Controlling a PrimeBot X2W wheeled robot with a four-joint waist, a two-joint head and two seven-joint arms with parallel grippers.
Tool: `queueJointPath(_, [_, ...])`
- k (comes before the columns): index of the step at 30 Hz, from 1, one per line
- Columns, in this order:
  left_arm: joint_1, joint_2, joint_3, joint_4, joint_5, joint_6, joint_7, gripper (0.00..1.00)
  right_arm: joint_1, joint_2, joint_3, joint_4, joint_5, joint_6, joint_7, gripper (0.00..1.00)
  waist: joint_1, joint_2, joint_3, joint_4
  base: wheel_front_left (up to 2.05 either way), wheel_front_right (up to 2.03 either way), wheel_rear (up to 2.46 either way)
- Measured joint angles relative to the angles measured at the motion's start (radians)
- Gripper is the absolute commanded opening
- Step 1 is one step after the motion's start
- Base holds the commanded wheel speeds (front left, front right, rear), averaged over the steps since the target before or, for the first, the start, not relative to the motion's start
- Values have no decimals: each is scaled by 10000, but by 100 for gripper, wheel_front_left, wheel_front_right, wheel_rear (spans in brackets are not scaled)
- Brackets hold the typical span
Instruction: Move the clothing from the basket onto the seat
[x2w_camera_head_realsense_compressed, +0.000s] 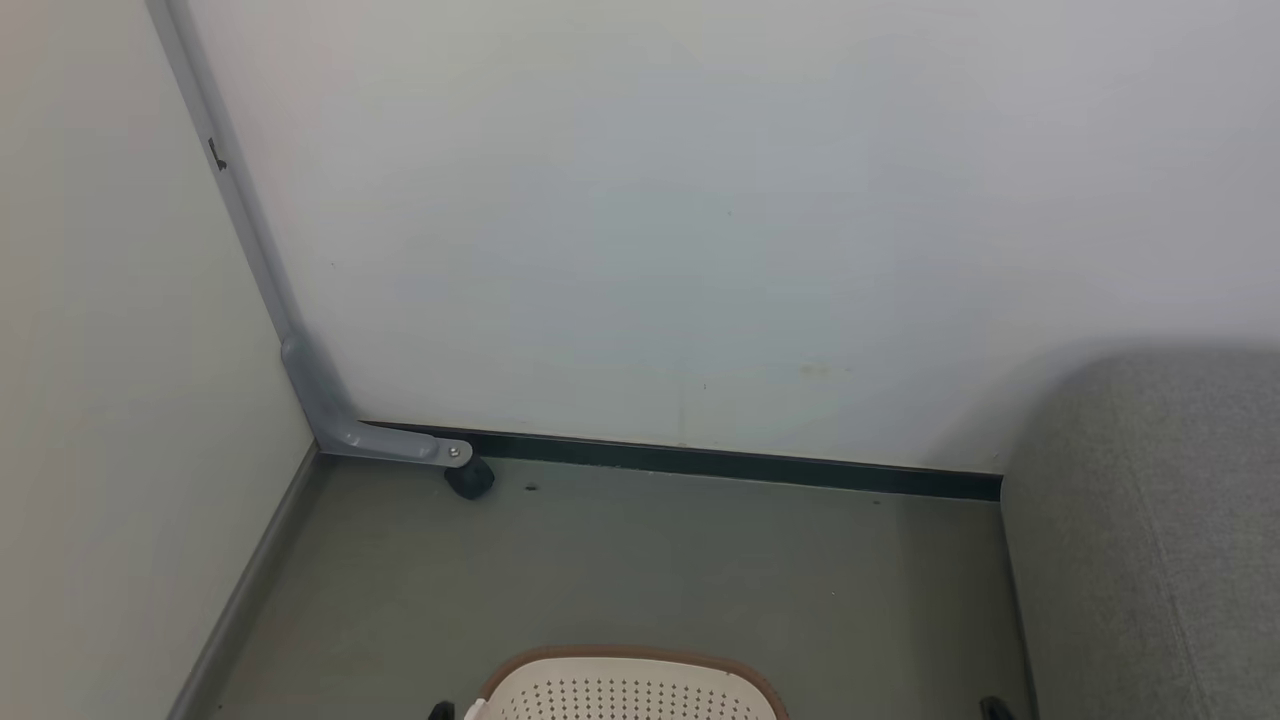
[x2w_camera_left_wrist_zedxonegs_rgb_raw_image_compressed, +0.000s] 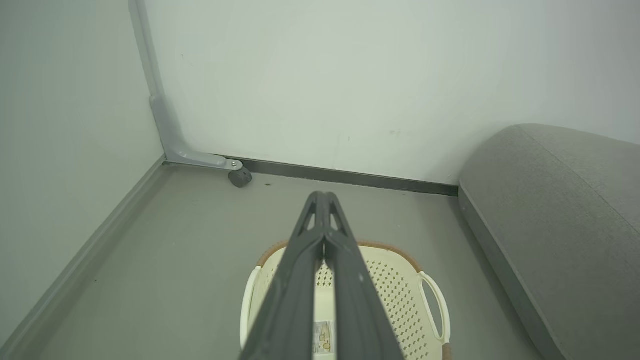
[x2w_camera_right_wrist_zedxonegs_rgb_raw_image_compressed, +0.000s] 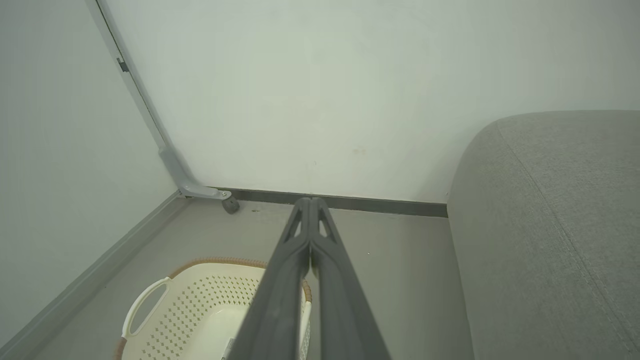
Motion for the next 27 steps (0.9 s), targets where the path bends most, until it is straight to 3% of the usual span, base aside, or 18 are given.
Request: queueJointPath(27, [-161, -63, 941, -125, -3662, -100, 1081, 0, -561, 163, -903, 311, 4025, 173, 1087, 0, 0, 0, 125, -350, 0, 0, 0])
